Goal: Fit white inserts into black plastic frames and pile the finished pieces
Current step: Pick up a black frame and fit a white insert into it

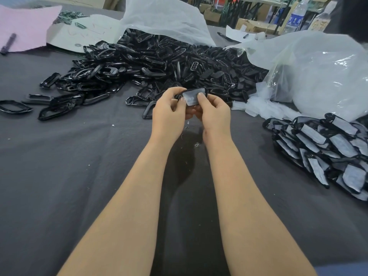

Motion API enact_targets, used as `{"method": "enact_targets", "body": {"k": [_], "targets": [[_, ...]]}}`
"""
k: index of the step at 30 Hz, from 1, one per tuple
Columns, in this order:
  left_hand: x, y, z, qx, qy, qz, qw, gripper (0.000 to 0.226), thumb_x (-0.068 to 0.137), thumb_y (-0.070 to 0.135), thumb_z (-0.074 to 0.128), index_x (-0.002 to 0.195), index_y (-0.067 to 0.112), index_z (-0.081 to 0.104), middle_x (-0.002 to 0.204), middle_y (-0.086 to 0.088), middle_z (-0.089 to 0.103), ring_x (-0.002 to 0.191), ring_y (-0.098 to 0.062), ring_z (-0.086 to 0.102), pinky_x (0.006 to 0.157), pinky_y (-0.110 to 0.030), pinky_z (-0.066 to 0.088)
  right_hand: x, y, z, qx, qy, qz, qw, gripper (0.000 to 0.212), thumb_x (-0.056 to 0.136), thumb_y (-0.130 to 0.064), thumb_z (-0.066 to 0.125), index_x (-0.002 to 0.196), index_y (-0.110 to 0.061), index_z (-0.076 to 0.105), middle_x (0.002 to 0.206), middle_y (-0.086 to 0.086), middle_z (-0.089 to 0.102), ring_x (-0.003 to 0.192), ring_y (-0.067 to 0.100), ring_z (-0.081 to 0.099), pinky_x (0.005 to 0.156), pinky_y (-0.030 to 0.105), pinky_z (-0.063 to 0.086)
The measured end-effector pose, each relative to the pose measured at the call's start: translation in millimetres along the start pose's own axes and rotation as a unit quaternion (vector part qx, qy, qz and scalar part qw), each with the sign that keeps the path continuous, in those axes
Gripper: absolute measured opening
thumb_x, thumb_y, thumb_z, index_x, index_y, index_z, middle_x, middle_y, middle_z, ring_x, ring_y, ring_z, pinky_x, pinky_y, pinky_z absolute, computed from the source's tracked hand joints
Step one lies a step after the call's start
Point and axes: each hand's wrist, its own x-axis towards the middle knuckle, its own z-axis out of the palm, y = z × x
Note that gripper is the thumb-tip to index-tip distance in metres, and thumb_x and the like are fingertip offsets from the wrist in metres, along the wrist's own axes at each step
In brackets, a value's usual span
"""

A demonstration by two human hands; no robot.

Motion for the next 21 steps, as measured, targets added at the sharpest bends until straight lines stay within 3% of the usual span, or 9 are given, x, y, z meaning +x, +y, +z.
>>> {"method": "enact_targets", "body": {"k": [6, 10, 15, 21], "targets": [[-0.6, 0.8, 2.1, 0.013, -0.002, 0.005, 1.0, 0.009, 0.099, 0.018, 0.05, 0.105, 0.023, 0.055, 0.092, -0.007, 0.071, 0.077, -0.013, 0.071, 0.071, -0.025, 0.058, 0.2, -0.6, 1.9, 0.016, 0.011, -0.003, 1.0, 0.017, 0.093, -0.009, 0.057, 0.077, -0.015, 0.058, 0.072, 0.002, 0.056, 0.071, 0.016, 0.053, 0.074, 0.033, 0.049], [-0.6, -1.5, 0.6, 0.029, 0.0, 0.012, 1.0, 0.016, 0.094, 0.008, 0.058, 0.106, 0.018, 0.053, 0.081, 0.002, 0.069, 0.066, -0.001, 0.067, 0.069, -0.021, 0.058, -0.3, 0.1, 1.3, -0.012, 0.005, -0.005, 1.0, 0.014, 0.092, -0.011, 0.059, 0.079, -0.015, 0.06, 0.075, 0.003, 0.059, 0.07, 0.013, 0.054, 0.073, 0.03, 0.051], [1.5, -2.8, -1.8, 0.015, 0.01, 0.0, 1.0, 0.02, 0.094, 0.004, 0.056, 0.102, 0.022, 0.054, 0.08, 0.002, 0.069, 0.065, -0.003, 0.067, 0.071, -0.025, 0.059, 0.2, -0.4, -1.3, -0.011, -0.024, 0.009, 1.0, 0.005, 0.092, -0.016, 0.061, 0.09, -0.012, 0.064, 0.076, 0.0, 0.062, 0.064, 0.007, 0.056, 0.06, 0.018, 0.049], [1.0, -3.9, -1.8, 0.0, 0.012, -0.008, 1.0, 0.025, 0.093, 0.003, 0.056, 0.093, 0.028, 0.054, 0.075, 0.004, 0.068, 0.064, -0.003, 0.067, 0.07, -0.025, 0.058, 3.4, 3.0, -1.1, -0.061, -0.005, -0.039, 0.997, 0.015, 0.093, -0.013, 0.06, 0.101, -0.001, 0.064, 0.088, 0.006, 0.065, 0.074, 0.01, 0.059, 0.074, 0.025, 0.053]]}}
